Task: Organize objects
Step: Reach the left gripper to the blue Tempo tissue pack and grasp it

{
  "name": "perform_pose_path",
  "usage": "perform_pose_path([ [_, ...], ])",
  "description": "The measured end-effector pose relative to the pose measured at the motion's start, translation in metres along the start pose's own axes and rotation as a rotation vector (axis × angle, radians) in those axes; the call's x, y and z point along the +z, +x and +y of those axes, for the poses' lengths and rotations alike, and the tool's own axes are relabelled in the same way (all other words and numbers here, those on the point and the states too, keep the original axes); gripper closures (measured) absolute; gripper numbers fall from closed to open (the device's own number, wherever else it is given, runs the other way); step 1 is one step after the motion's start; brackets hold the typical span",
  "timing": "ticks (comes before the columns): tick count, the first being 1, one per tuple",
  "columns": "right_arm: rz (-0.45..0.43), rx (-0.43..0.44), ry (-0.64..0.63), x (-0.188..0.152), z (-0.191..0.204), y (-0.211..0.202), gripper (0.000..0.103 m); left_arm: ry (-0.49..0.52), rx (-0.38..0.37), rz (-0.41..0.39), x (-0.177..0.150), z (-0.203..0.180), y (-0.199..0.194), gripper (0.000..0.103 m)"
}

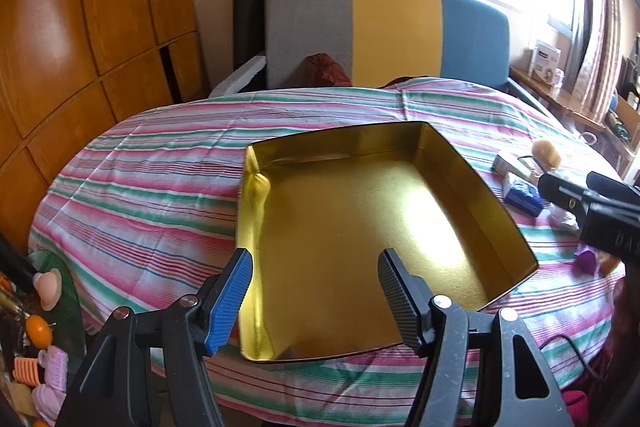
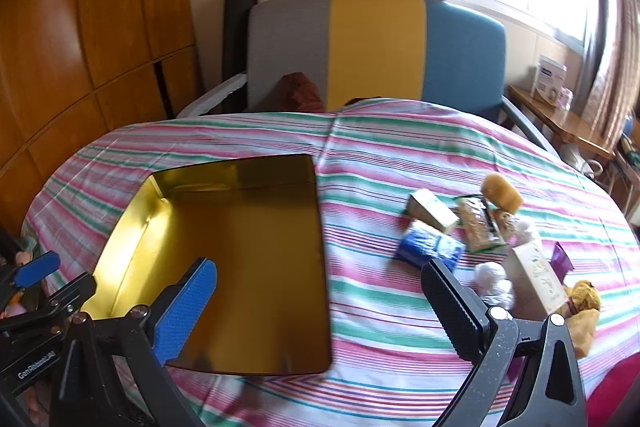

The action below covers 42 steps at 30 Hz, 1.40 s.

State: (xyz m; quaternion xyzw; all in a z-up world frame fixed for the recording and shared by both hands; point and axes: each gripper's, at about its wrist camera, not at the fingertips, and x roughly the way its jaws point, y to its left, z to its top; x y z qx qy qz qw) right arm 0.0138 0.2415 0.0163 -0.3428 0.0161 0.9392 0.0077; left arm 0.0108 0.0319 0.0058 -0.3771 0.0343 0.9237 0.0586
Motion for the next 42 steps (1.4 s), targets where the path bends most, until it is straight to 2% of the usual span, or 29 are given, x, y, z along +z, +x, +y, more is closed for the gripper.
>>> perform_pose_path([
  [3,-0.003,-0.012,0.045,0.002,-0.027,-0.003,0.000,-0.035,-0.143,0.013,0.000,0.001,0.000,0.037],
  [5,-0.007,-0.024,0.085,0.003,-0.049,-0.007,0.000,-0.043,-0.211,0.035,0.000,-0.002,0.002,0.037],
  [9,0.007,-0.063,0.210,0.004,-0.107,-0.011,0.000,0.006,-0.253,0.060,-0.003,-0.016,0.005,0.037],
  [12,0.018,-0.116,0.310,0.000,-0.157,-0.012,0.000,0.012,-0.319,0.110,0.001,-0.026,0.014,0.037],
  [14,0.023,-0.145,0.366,-0.005,-0.188,-0.012,0.000,0.016,-0.319,0.136,0.005,-0.033,0.019,0.037],
  [19,0.038,-0.157,0.458,-0.018,-0.236,-0.002,0.000,0.050,-0.358,0.198,0.020,-0.060,0.030,0.034],
  [24,0.050,-0.088,0.589,-0.028,-0.259,0.007,0.000,0.147,-0.423,0.216,0.043,-0.108,0.038,0.034],
  [28,0.038,-0.076,0.623,-0.032,-0.264,0.003,0.000,0.248,-0.453,0.224,0.061,-0.156,0.049,0.034],
  [29,0.039,-0.064,0.630,-0.032,-0.264,0.003,0.000,0.280,-0.455,0.232,0.066,-0.173,0.056,0.033],
  [31,0.041,-0.052,0.635,-0.033,-0.264,0.004,0.000,0.338,-0.452,0.237,0.070,-0.196,0.068,0.024],
  [34,0.039,-0.040,0.638,-0.033,-0.264,0.004,0.000,0.416,-0.443,0.272,0.074,-0.233,0.095,0.022],
  [38,0.033,-0.029,0.671,-0.035,-0.271,0.004,0.000,0.462,-0.425,0.304,0.075,-0.268,0.127,0.019],
  [42,0.043,-0.012,0.692,-0.037,-0.275,0.007,0.000,0.469,-0.404,0.340,0.074,-0.284,0.152,0.018],
])
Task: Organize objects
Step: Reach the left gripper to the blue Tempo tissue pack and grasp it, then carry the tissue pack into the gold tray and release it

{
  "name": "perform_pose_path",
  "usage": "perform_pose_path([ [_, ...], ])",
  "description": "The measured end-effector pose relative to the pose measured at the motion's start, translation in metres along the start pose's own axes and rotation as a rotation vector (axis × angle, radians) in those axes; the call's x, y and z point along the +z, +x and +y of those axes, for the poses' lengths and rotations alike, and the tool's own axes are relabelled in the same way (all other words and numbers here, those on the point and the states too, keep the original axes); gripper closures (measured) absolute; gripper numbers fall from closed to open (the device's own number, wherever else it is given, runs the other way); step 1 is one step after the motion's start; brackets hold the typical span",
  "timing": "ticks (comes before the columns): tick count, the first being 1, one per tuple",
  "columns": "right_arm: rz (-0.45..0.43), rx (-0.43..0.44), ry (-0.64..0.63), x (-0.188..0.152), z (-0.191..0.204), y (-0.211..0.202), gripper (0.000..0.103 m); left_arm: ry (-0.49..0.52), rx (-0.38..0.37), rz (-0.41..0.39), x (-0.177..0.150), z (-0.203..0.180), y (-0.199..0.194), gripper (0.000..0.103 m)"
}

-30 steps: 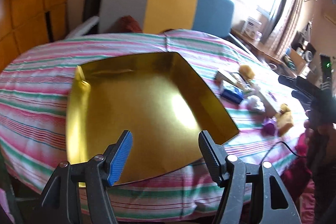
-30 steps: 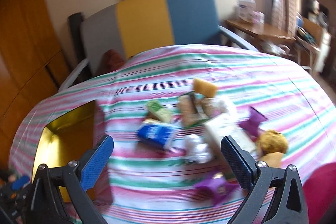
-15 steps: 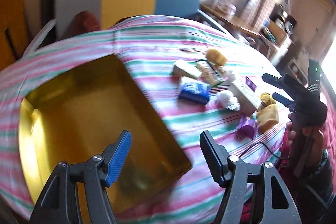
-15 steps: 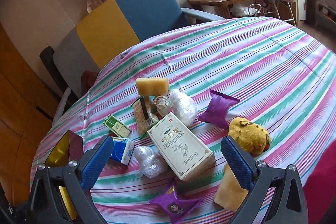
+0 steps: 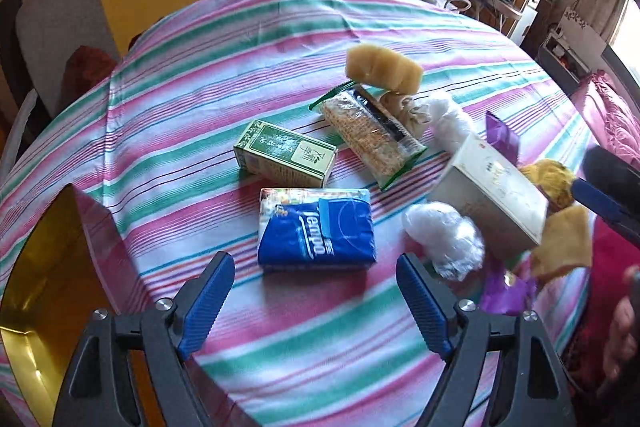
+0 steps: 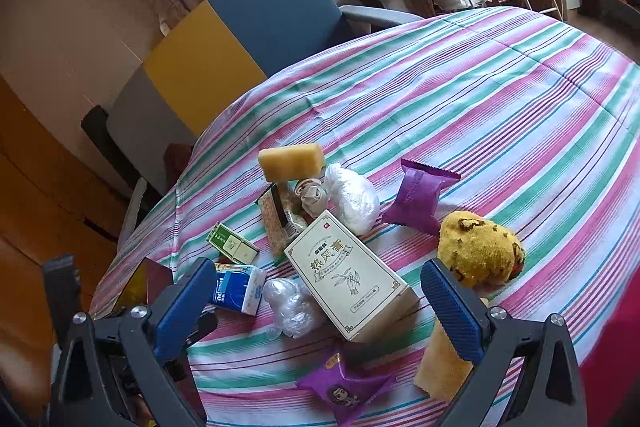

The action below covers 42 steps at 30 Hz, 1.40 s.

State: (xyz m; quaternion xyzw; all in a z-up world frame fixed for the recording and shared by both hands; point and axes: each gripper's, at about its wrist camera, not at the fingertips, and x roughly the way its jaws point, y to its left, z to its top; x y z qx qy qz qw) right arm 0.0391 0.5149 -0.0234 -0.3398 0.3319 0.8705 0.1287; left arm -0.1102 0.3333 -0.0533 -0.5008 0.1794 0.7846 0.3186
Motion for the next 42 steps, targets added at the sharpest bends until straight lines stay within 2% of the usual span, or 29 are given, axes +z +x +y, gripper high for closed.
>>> perform_pose_path([
  [5,0.019,-0.001,-0.025,-0.001,0.005,0.005,0.000,0.000,0.012,0.030,0.010,-0.001,0.025,0.016],
  [6,0.020,-0.004,-0.029,-0.001,0.005,0.005,0.000,-0.007,0.012,0.045,0.011,0.001,0.030,0.017],
  [8,0.021,-0.005,-0.031,-0.001,0.004,0.006,0.000,-0.025,-0.008,0.048,0.009,0.003,0.035,0.029],
  [10,0.021,-0.010,-0.031,0.000,0.004,0.006,0.000,-0.026,-0.024,0.031,0.004,0.003,0.030,0.029],
  [18,0.038,-0.017,-0.040,-0.002,0.004,0.010,0.000,-0.088,-0.101,-0.080,-0.044,0.010,-0.035,0.029],
  [25,0.155,-0.026,-0.077,-0.023,0.013,0.017,0.000,-0.124,-0.107,-0.143,-0.077,0.025,-0.083,0.029],
  [28,0.223,-0.054,-0.163,-0.040,0.028,0.020,0.002,-0.154,-0.104,-0.164,-0.092,0.041,-0.099,0.029],
  [31,0.285,-0.105,-0.255,-0.056,0.041,0.029,0.007,-0.188,-0.098,-0.175,-0.110,0.062,-0.110,0.029],
  [35,0.383,-0.225,-0.383,-0.075,0.049,0.051,0.021,-0.244,-0.070,-0.180,-0.135,0.093,-0.121,0.029],
  [37,0.411,-0.291,-0.433,-0.081,0.050,0.060,0.041,-0.284,-0.039,-0.173,-0.149,0.114,-0.123,0.029],
  [38,0.430,-0.310,-0.447,-0.084,0.048,0.064,0.057,-0.312,-0.011,-0.168,-0.157,0.130,-0.123,0.029],
  [40,0.432,-0.345,-0.473,-0.085,0.046,0.067,0.060,-0.360,0.022,-0.158,-0.167,0.154,-0.123,0.029],
  [42,0.428,-0.342,-0.476,-0.085,0.045,0.066,0.060,-0.428,0.063,-0.159,-0.177,0.185,-0.124,0.029],
])
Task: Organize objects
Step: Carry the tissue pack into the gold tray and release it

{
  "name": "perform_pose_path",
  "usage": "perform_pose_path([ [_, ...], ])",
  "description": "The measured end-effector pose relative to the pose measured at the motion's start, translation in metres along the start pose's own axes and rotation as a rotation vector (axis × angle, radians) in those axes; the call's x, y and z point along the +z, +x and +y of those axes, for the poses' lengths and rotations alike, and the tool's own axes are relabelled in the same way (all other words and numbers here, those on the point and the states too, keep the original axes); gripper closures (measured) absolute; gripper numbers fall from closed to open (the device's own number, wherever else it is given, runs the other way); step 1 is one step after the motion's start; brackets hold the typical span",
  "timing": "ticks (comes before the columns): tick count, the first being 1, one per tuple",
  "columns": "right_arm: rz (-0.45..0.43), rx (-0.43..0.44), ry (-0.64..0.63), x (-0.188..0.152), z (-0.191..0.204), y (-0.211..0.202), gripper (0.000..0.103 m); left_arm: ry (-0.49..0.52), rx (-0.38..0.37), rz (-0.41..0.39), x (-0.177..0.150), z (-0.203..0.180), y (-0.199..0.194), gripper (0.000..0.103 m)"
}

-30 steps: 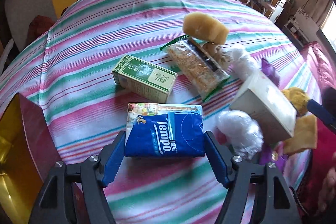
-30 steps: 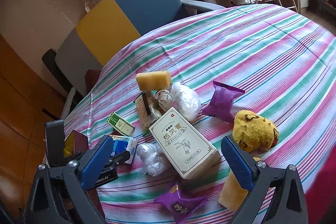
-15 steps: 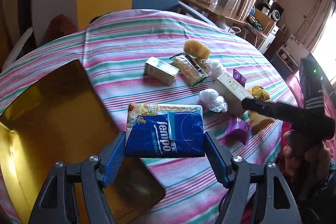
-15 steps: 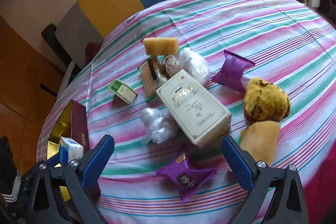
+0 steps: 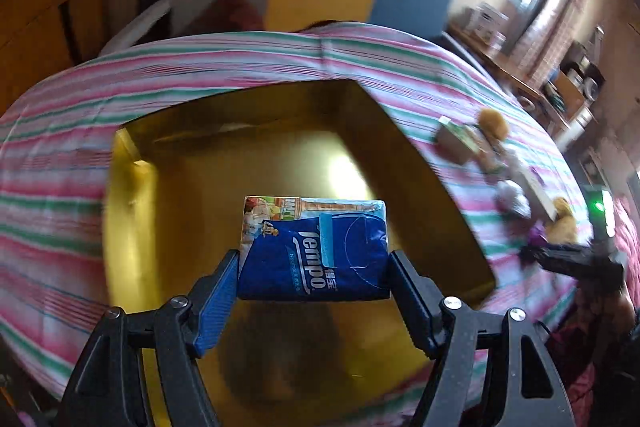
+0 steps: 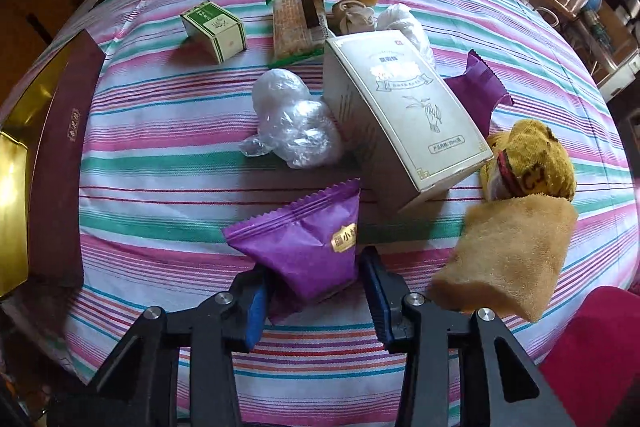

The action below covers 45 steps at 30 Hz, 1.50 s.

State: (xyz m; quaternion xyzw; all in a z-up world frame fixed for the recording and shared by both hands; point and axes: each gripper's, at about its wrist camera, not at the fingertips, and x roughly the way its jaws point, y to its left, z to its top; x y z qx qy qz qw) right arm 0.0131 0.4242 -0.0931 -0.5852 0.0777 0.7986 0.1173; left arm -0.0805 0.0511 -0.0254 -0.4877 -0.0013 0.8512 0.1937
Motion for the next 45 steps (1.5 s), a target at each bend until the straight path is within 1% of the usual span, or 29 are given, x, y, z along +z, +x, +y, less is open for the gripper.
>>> perform_pose_path([
  [3,-0.006,0.003,0.001,0.000,-0.003,0.001,0.060,-0.084,0.048,-0.007,0.009,0.040,0.003,0.029],
  [5,-0.010,0.003,-0.003,-0.001,-0.004,0.002,0.060,-0.120,0.072,-0.003,0.017,0.060,0.008,0.029],
  [9,-0.023,0.020,-0.004,-0.002,-0.006,0.002,0.060,-0.154,0.106,0.011,0.031,0.081,0.026,0.029],
  [12,-0.030,0.031,-0.005,-0.003,-0.010,0.002,0.060,-0.181,0.115,0.014,0.040,0.089,0.040,0.029],
  [16,-0.033,0.036,-0.017,-0.003,-0.008,0.002,0.060,-0.192,0.134,0.020,0.054,0.095,0.057,0.029],
  [19,-0.036,0.037,-0.017,-0.005,-0.010,0.003,0.060,-0.195,0.182,0.008,0.066,0.096,0.067,0.029],
  [20,-0.035,0.035,-0.016,0.005,0.004,0.004,0.060,-0.202,0.186,0.011,0.069,0.097,0.069,0.029],
  [22,-0.035,0.036,-0.015,0.006,0.004,0.004,0.060,-0.212,0.188,0.011,0.073,0.098,0.071,0.027],
  [24,-0.038,0.035,-0.018,0.004,0.006,0.002,0.060,-0.213,0.203,0.005,0.077,0.099,0.071,0.022],
  [26,-0.039,0.031,-0.026,0.004,0.007,0.002,0.060,-0.211,0.205,-0.010,0.079,0.099,0.065,0.022],
  [31,-0.038,0.028,-0.034,0.009,0.005,0.002,0.060,-0.208,0.222,-0.085,0.062,0.101,0.027,0.022],
  [35,-0.045,0.021,-0.048,0.010,0.009,0.002,0.061,-0.196,0.235,-0.126,0.027,0.094,-0.005,0.022],
  [41,-0.060,0.029,-0.066,0.007,0.013,0.001,0.061,-0.163,0.221,-0.144,-0.022,0.070,-0.032,0.022],
  [45,-0.072,0.042,-0.073,0.005,0.014,-0.002,0.062,-0.138,0.204,-0.150,-0.039,0.052,-0.041,0.022],
])
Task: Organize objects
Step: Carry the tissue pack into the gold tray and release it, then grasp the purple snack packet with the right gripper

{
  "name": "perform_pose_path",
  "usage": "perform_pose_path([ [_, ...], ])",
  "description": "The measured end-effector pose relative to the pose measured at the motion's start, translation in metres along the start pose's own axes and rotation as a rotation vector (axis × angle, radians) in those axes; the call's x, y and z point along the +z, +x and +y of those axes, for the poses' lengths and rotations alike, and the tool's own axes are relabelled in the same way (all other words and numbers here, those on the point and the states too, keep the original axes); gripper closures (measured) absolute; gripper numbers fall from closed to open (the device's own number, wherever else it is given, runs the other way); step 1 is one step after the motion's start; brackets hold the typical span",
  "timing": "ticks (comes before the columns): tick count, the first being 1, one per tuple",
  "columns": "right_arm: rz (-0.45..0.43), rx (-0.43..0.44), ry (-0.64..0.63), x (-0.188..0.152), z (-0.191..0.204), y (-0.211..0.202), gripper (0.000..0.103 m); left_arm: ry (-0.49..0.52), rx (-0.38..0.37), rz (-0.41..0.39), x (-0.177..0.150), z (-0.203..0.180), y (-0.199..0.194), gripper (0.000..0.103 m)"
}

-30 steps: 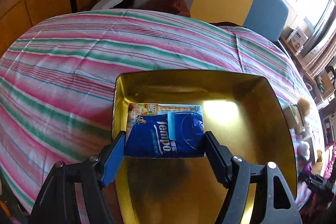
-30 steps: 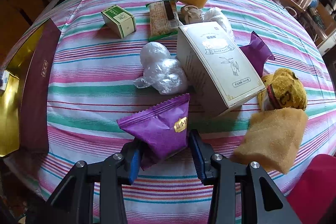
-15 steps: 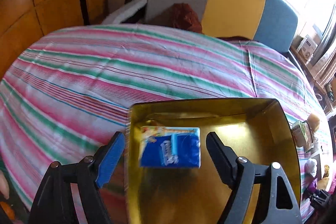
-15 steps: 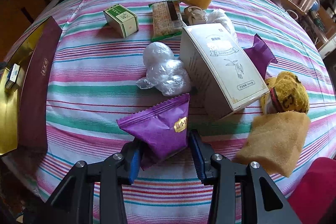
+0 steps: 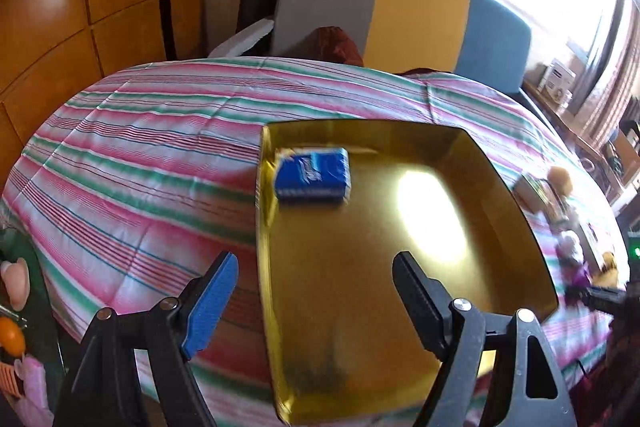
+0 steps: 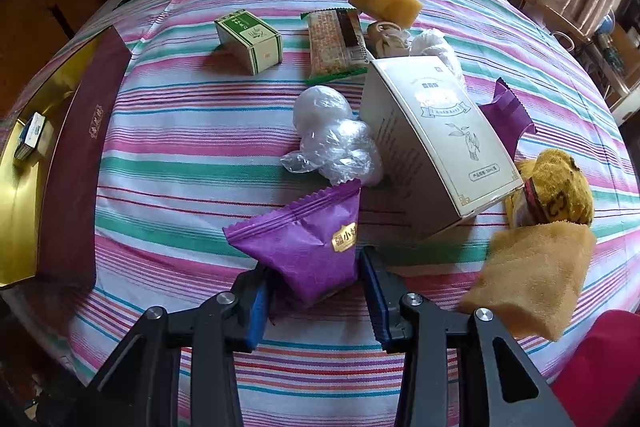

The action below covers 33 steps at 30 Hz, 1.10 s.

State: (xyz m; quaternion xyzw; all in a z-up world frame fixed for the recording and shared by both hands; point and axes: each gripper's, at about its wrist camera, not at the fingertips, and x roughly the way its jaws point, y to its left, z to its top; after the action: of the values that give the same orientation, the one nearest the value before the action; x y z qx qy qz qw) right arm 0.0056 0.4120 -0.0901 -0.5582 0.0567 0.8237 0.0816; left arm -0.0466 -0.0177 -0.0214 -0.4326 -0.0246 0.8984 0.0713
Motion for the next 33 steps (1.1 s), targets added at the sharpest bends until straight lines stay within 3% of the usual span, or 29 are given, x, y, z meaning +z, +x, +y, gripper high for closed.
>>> perform_pose_path([
  [13,-0.020,0.039,0.002,-0.001,0.006,-0.002,0.064,0.031,-0.039,0.011,-0.015,-0.017,-0.006,0.022],
  [17,0.006,0.078,0.037,0.001,-0.001,0.001,0.059,0.024,-0.057,0.011,-0.017,-0.017,-0.008,0.022],
  [22,0.014,0.215,0.170,0.007,-0.028,-0.008,0.042,0.020,-0.076,0.016,-0.020,-0.019,-0.008,0.022],
  [29,0.008,0.203,0.169,0.013,-0.033,-0.016,0.040,0.014,-0.093,0.022,-0.021,-0.022,-0.008,0.022],
  [33,-0.007,0.203,0.221,0.018,-0.036,-0.016,0.034,0.008,-0.099,0.028,-0.021,-0.022,-0.008,0.022],
])
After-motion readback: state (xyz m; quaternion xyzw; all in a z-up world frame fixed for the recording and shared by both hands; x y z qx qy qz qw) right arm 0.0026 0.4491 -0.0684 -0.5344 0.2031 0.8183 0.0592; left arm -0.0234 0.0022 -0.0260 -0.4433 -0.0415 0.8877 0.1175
